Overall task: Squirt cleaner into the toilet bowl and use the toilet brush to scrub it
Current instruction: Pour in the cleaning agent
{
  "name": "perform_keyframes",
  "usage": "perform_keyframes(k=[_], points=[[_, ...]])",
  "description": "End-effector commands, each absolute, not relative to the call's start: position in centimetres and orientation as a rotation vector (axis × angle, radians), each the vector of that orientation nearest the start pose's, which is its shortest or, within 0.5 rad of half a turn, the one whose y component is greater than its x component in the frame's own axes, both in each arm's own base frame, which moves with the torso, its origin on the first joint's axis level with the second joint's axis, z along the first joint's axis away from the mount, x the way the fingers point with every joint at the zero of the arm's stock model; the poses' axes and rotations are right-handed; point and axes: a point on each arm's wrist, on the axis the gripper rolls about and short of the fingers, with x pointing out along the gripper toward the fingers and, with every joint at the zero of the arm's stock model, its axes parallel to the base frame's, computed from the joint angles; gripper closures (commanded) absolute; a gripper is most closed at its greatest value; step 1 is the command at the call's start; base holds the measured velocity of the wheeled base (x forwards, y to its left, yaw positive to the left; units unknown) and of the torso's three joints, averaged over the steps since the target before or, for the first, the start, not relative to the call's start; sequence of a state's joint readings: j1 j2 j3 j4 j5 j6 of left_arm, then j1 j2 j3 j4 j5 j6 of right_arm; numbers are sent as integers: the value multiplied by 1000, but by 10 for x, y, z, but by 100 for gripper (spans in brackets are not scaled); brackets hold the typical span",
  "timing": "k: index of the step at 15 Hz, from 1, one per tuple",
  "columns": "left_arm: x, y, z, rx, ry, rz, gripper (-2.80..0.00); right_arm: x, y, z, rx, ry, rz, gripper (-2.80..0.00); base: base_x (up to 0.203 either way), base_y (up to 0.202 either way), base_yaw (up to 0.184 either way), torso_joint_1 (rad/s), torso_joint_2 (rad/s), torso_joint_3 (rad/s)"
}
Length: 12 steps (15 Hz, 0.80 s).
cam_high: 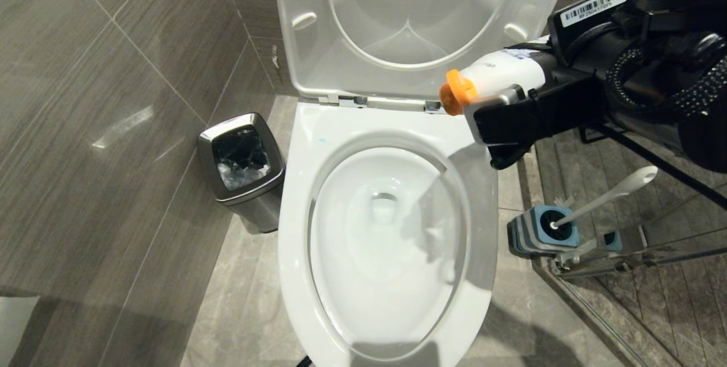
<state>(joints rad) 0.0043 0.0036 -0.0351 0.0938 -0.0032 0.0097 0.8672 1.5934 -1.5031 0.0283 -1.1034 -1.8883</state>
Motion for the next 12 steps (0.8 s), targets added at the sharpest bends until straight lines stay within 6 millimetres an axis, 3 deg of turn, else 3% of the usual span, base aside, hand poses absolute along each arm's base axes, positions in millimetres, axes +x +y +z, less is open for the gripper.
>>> perform_keyframes(k=[1, 12], points=[[-26, 0, 76, 9, 62, 1, 0, 197, 202, 348, -2035, 281, -96, 0, 0, 0, 0, 0, 0, 0], [-26, 0, 76, 9, 62, 1, 0, 204, 211, 340, -2172, 344, -96, 0, 0, 0, 0, 0, 0, 0]])
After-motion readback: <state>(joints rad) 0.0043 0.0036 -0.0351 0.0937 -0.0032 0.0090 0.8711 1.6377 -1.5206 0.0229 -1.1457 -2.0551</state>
